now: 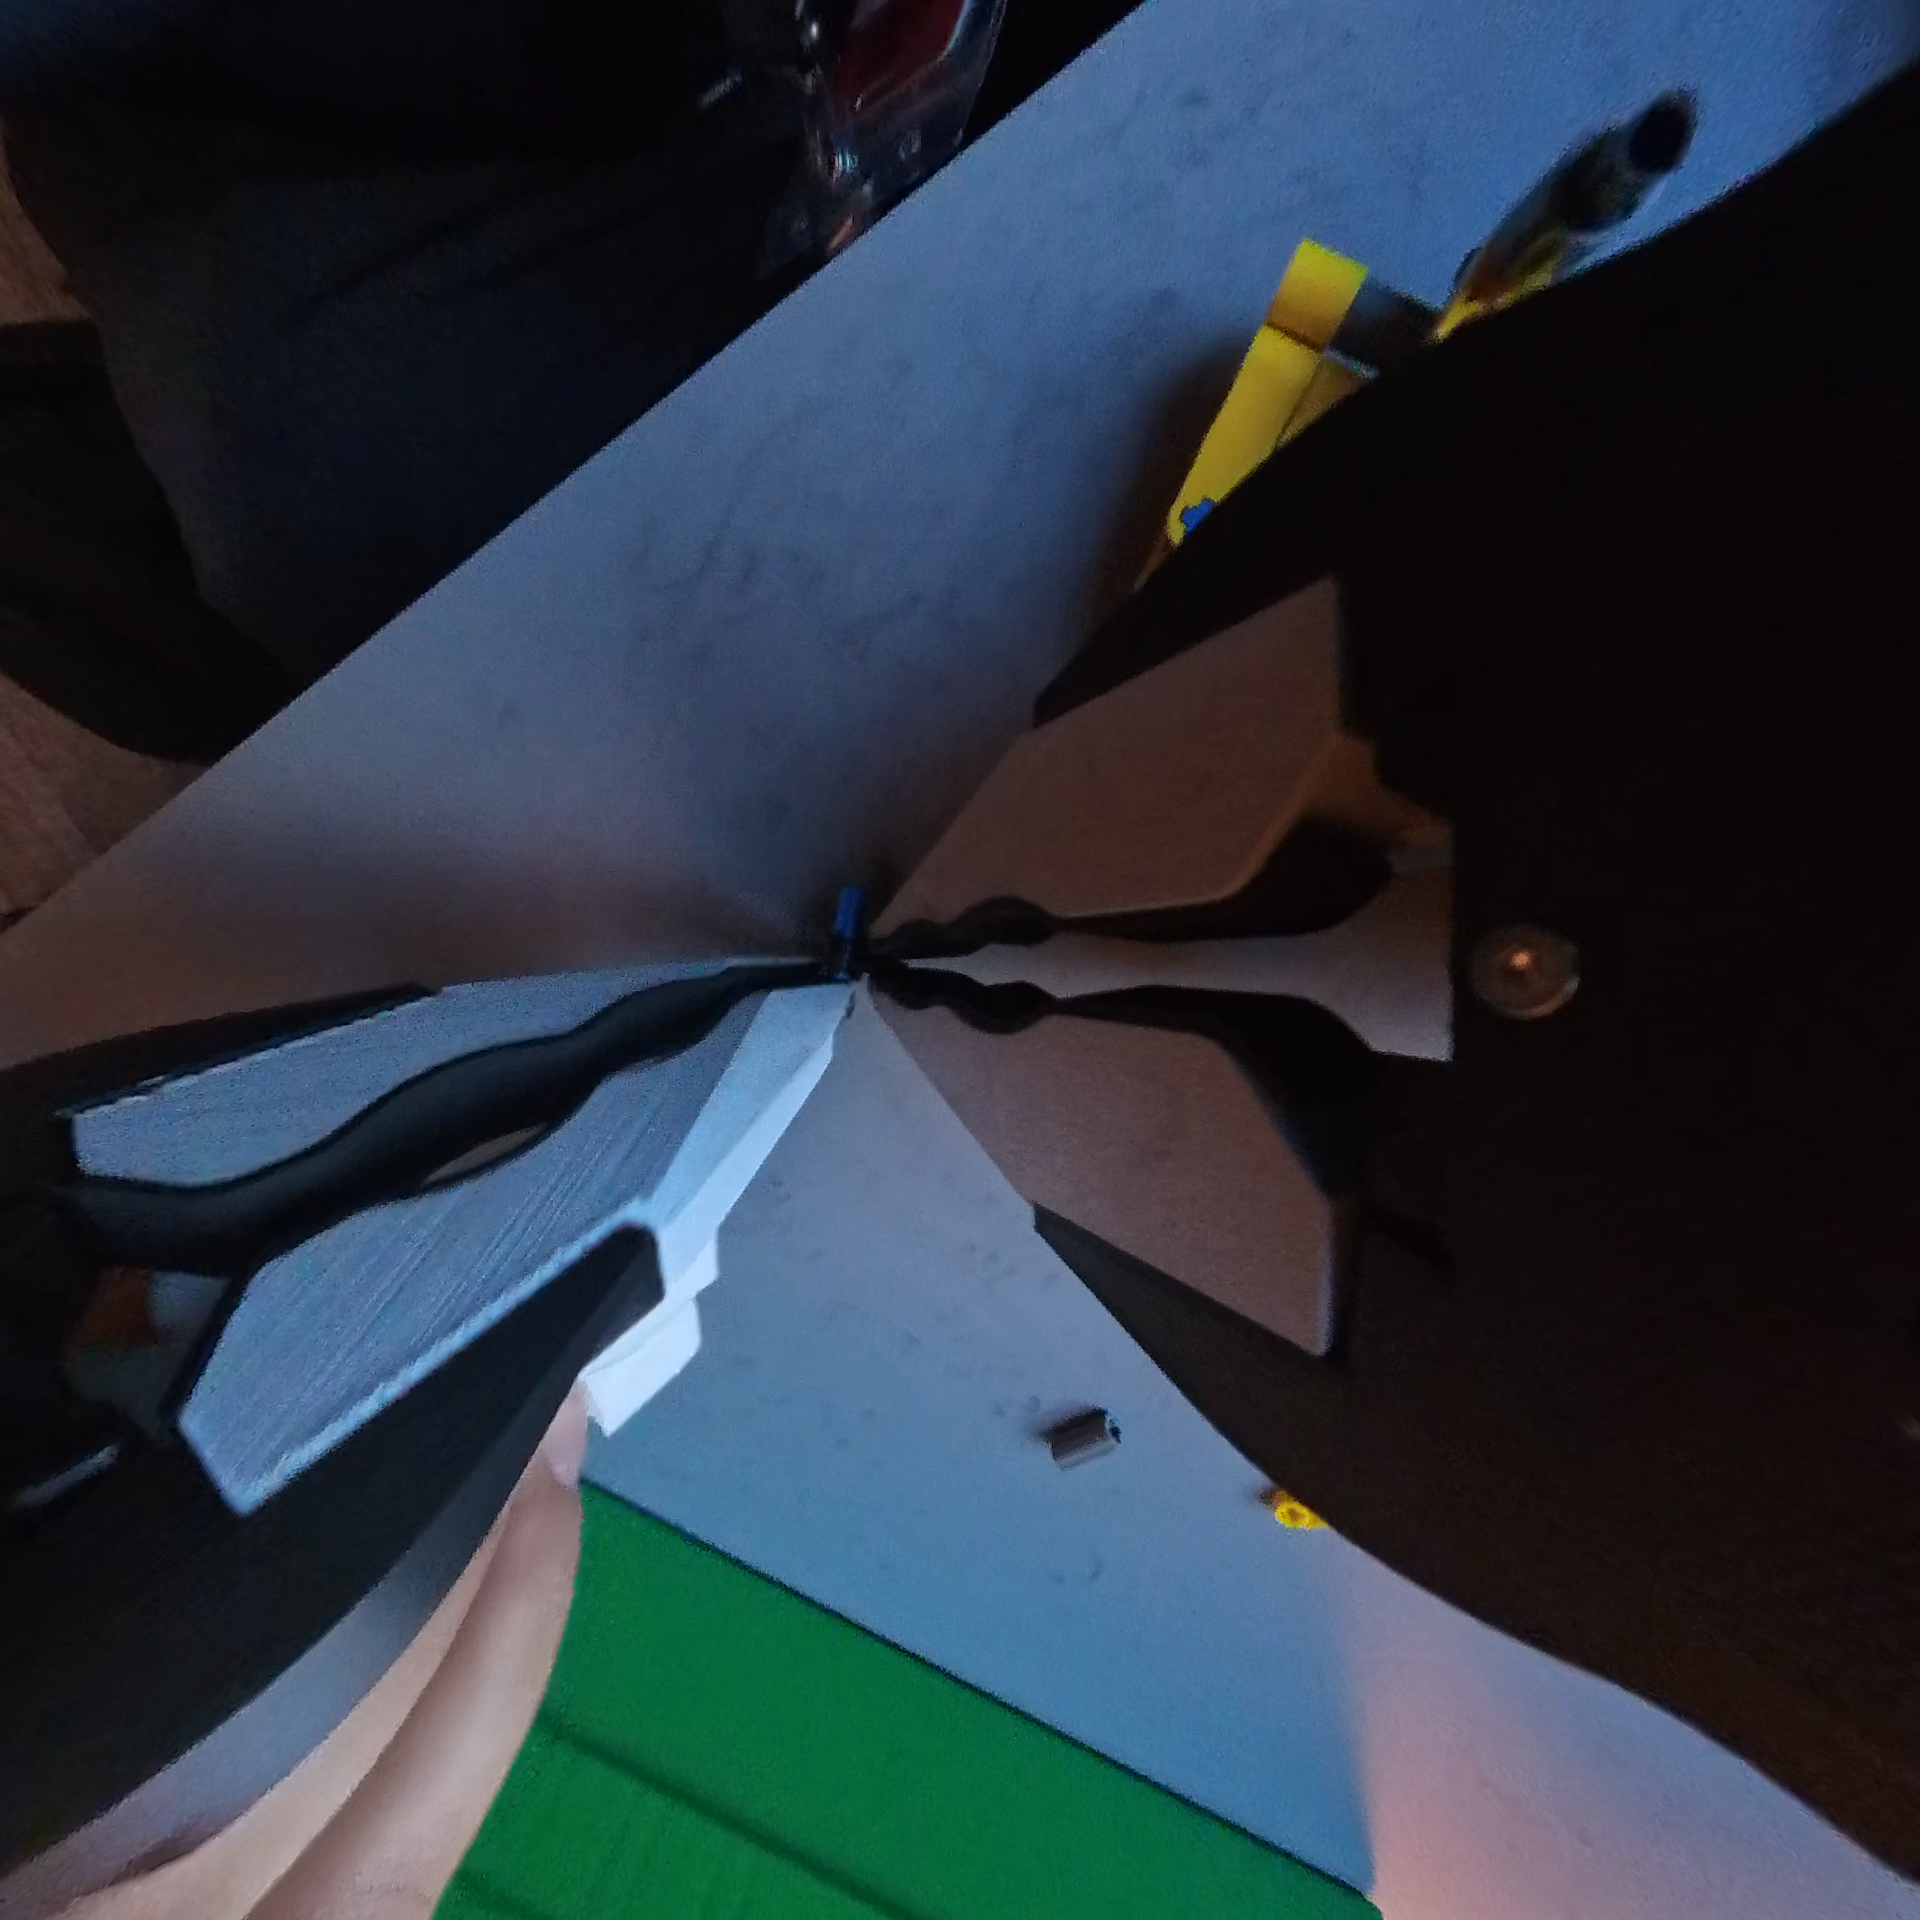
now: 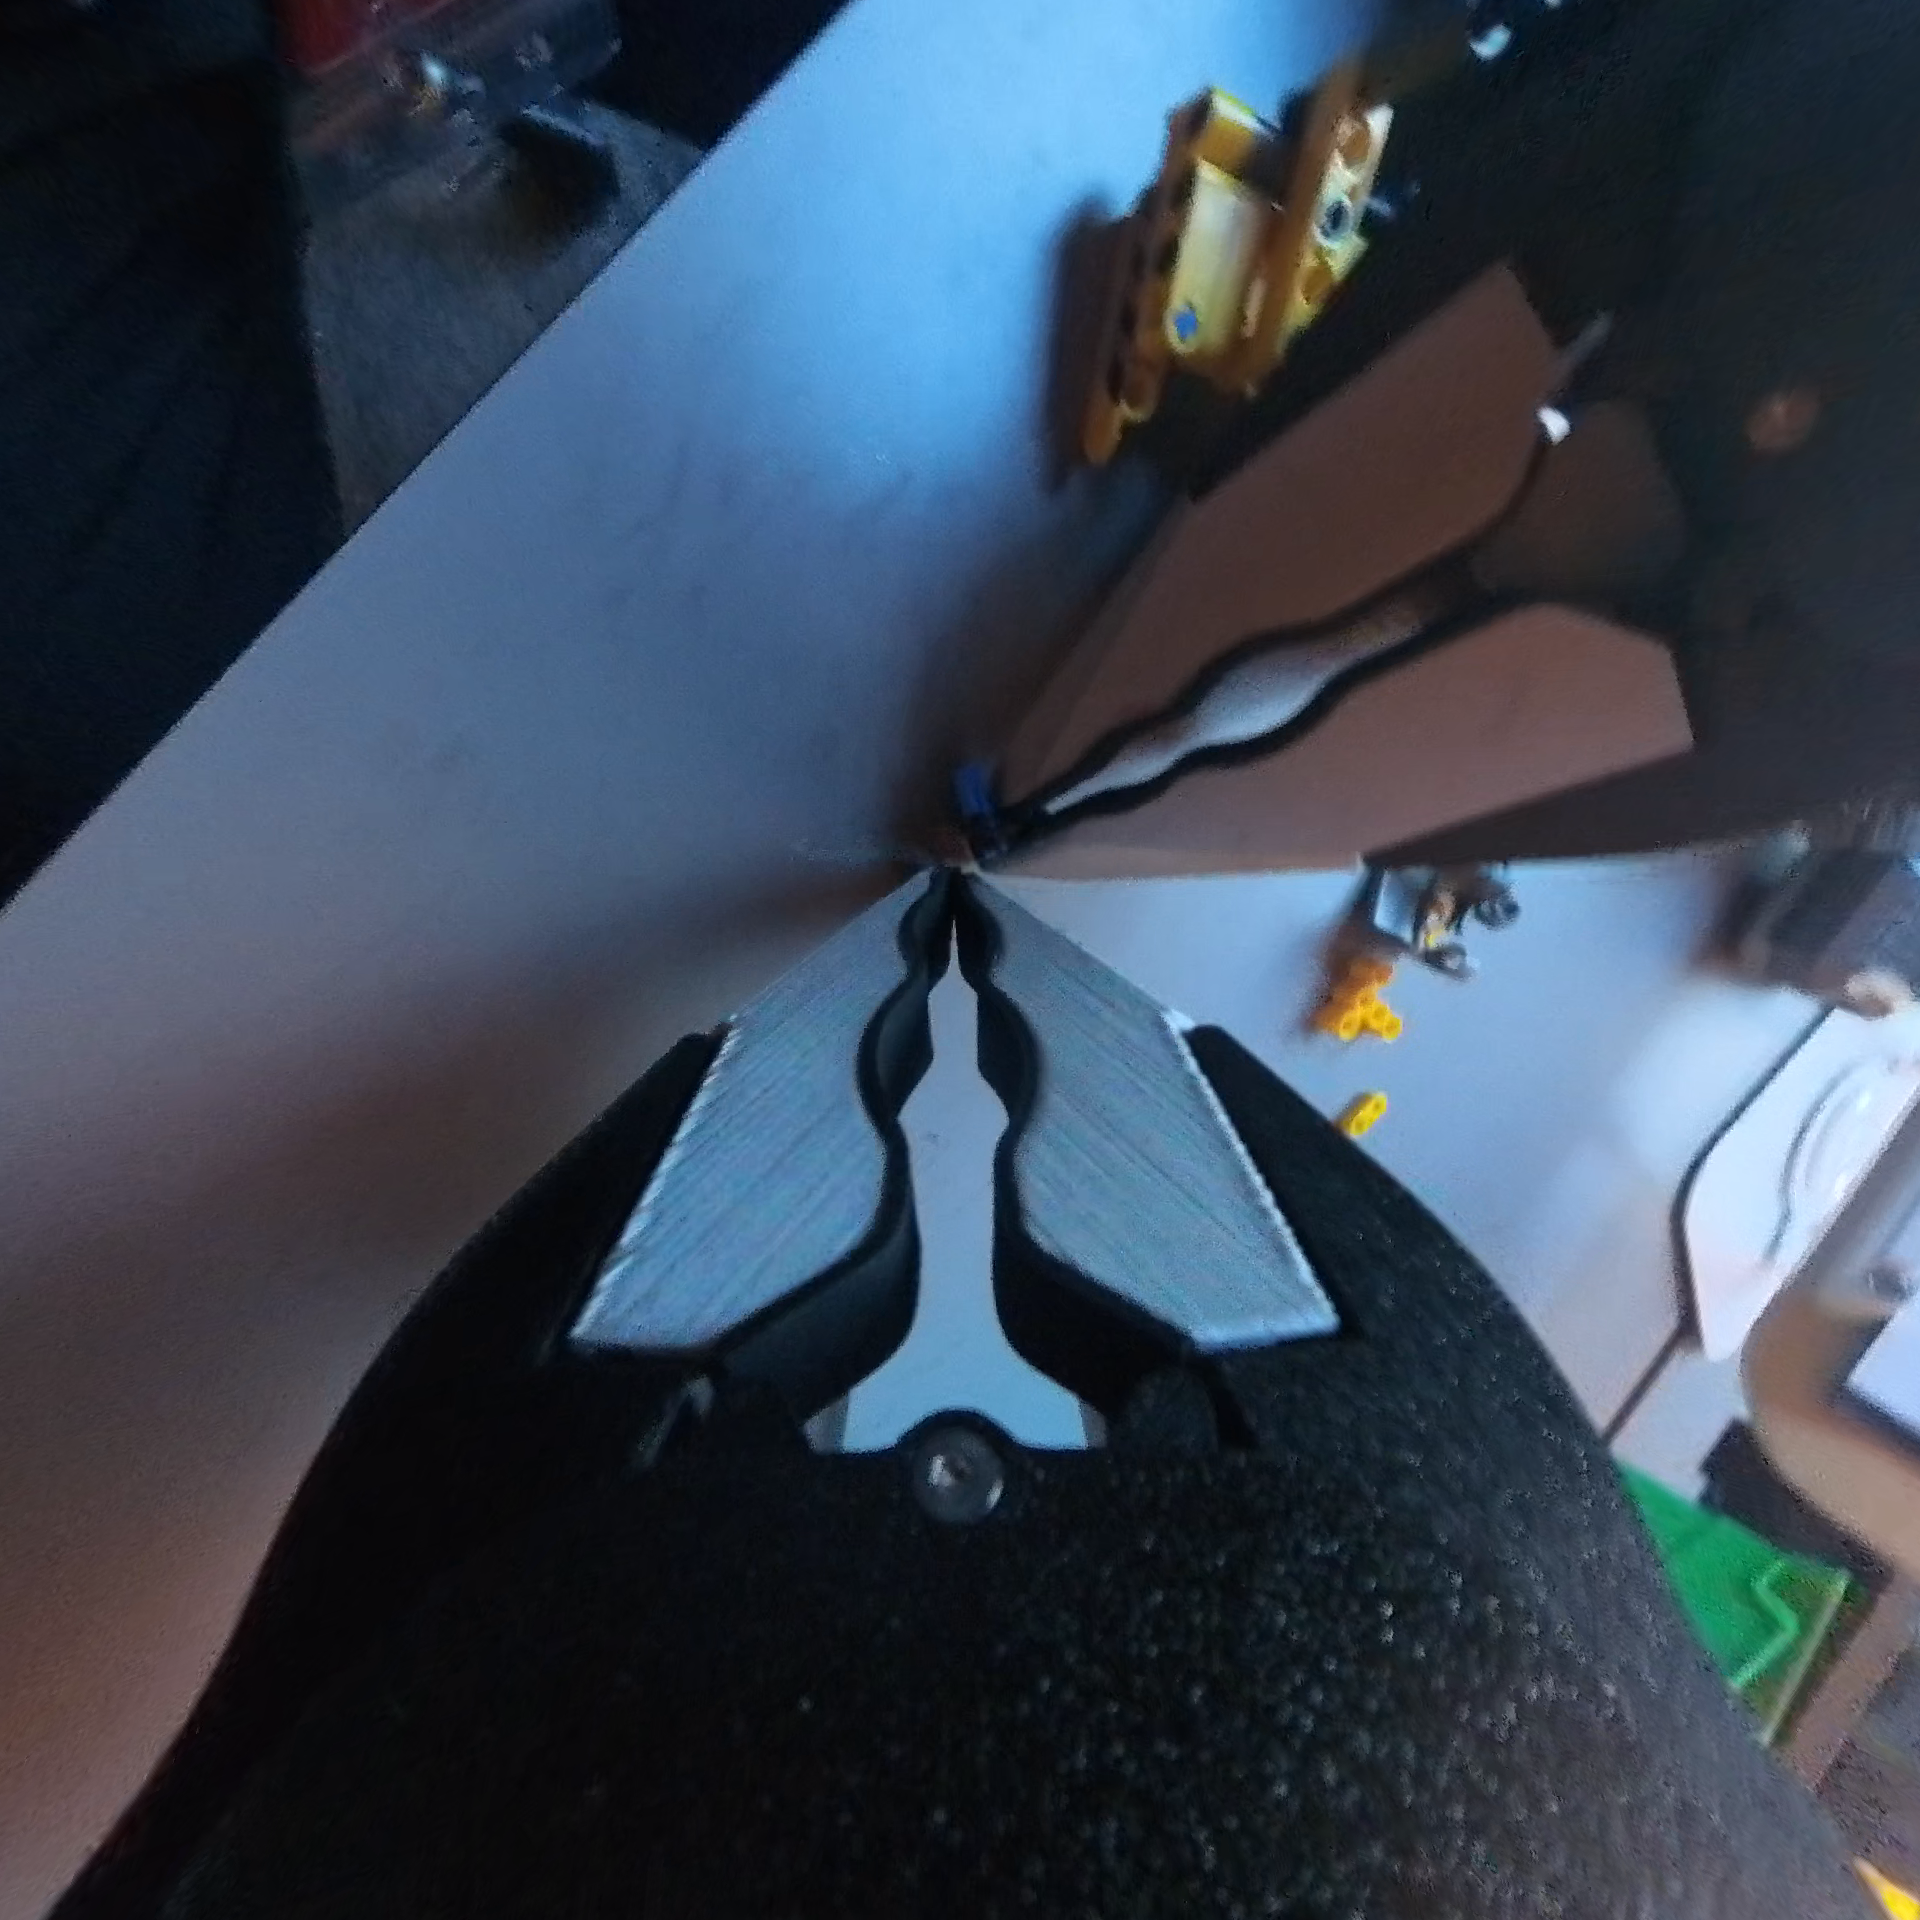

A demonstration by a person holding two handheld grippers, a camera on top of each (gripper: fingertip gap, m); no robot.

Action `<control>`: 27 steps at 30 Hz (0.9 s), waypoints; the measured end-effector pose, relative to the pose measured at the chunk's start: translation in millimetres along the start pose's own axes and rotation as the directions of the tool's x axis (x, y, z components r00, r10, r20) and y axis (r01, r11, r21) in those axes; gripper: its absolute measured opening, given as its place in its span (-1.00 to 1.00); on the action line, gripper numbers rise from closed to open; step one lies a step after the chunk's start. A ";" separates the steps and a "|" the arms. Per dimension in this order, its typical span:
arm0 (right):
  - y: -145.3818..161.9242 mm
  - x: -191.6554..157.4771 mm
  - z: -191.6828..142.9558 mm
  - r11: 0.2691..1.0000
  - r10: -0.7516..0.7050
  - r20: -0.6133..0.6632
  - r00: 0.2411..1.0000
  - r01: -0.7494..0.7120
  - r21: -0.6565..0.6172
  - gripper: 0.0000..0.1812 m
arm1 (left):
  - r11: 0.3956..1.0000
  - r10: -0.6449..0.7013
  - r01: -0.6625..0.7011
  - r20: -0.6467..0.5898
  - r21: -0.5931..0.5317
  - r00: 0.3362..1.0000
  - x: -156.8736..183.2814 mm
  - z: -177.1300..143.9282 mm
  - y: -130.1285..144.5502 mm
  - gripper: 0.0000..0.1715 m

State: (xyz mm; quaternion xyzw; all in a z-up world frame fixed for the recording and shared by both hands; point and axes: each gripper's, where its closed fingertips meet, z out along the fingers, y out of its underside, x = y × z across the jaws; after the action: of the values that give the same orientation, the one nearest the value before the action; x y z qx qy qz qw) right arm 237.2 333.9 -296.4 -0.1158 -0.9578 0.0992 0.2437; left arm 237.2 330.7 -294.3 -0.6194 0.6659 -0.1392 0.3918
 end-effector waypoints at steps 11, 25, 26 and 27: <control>0.1 7.0 -21.5 0.724 0.647 -0.107 0.755 -0.564 0.396 -0.94 | 0.997 0.082 -0.081 0.085 -0.008 0.993 -3.8 -0.3 0.3 -1.00; -10.1 7.1 -12.3 0.784 0.557 -0.085 0.826 -0.490 0.383 -1.00 | 0.996 0.088 -0.087 0.093 -0.013 0.992 -5.3 1.8 -1.0 -0.99; -10.1 7.0 -12.1 0.784 0.557 -0.084 0.826 -0.490 0.381 -1.00 | 0.996 0.087 -0.086 0.093 -0.014 0.992 -5.3 1.7 -1.1 -1.00; -9.9 6.9 -12.2 0.787 0.554 -0.086 0.828 -0.487 0.379 -1.00 | 0.996 0.088 -0.087 0.094 -0.014 0.992 -5.2 1.7 -1.1 -0.99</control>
State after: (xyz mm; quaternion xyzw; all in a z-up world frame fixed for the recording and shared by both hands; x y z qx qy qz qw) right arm 235.6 328.0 -280.4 -0.3415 -0.8277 0.3154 0.3143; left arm 238.8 335.8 -292.8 -0.5976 0.6738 -0.0893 0.4254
